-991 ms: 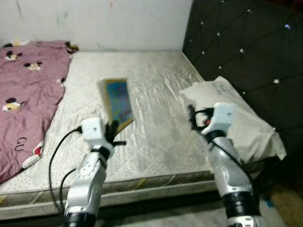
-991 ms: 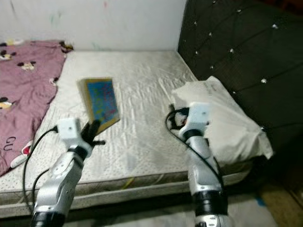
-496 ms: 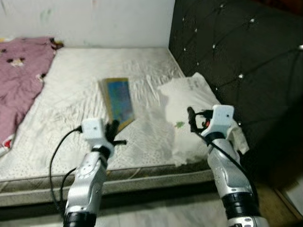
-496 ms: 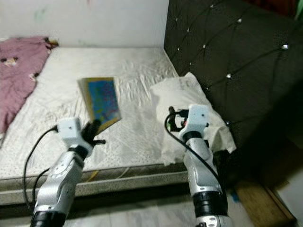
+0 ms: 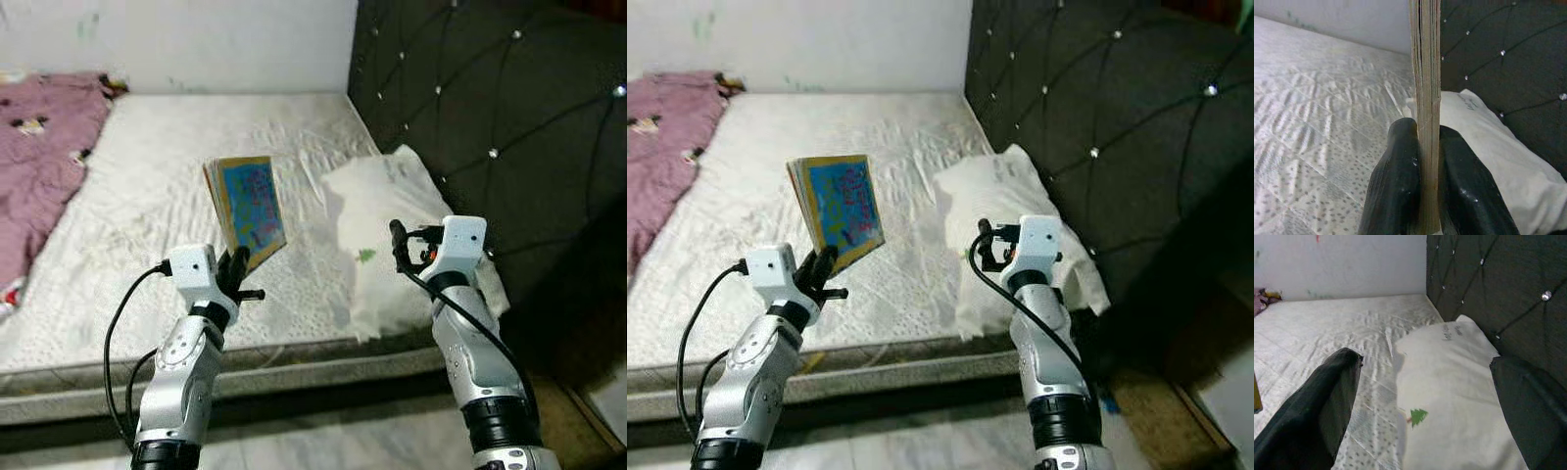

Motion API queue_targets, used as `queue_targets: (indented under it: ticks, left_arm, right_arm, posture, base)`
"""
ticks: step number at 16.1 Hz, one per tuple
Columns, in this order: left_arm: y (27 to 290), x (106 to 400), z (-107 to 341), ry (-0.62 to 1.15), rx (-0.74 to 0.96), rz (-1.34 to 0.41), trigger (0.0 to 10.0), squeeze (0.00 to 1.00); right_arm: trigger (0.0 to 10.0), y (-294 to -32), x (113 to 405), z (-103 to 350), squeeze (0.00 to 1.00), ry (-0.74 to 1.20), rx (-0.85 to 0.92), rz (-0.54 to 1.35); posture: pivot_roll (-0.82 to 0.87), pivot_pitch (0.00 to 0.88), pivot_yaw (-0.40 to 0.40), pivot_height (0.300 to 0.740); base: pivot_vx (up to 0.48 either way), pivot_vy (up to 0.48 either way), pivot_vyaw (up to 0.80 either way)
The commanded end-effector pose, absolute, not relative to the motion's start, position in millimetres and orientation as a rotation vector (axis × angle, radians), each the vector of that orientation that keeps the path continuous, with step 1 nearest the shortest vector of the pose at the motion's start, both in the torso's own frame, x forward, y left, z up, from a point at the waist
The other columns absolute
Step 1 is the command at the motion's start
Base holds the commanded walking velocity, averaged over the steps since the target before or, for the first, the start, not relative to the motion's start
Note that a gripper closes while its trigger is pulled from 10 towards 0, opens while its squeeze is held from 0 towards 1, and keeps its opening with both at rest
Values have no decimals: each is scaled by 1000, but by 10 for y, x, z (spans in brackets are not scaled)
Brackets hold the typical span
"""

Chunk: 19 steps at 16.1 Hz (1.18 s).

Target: Clean up the room

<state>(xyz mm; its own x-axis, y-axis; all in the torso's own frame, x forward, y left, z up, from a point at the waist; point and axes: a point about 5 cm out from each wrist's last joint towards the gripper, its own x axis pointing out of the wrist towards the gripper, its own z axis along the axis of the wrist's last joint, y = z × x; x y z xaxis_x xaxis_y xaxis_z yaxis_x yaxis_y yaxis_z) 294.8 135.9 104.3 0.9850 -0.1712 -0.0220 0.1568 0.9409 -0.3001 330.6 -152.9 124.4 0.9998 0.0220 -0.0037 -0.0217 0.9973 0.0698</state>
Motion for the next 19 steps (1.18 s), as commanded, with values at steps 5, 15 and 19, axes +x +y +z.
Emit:
queue_targets:
  ticks: [5,15,19]
  left_arm:
    - [1336,2979,1185,-20,-301,-197,10000,0]
    - [1325,2995,1147,11,-287,-191,10000,0]
    - [1322,2989,1142,15,-288,-184,10000,0]
  right_arm:
    - [10000,-1548,3326,1276,0,-7,60,16]
    - [10000,-1633,3377,1295,0,-13,39,-4]
    - [10000,-1613,3365,1267,0,-10,41,-4]
  posture:
    - [-65,0,-21,740]
    - [-63,0,-22,740]
    - [-62,0,-22,740]
  base:
    - [320,0,0]
    - [230,0,0]
    - [0,0,0]
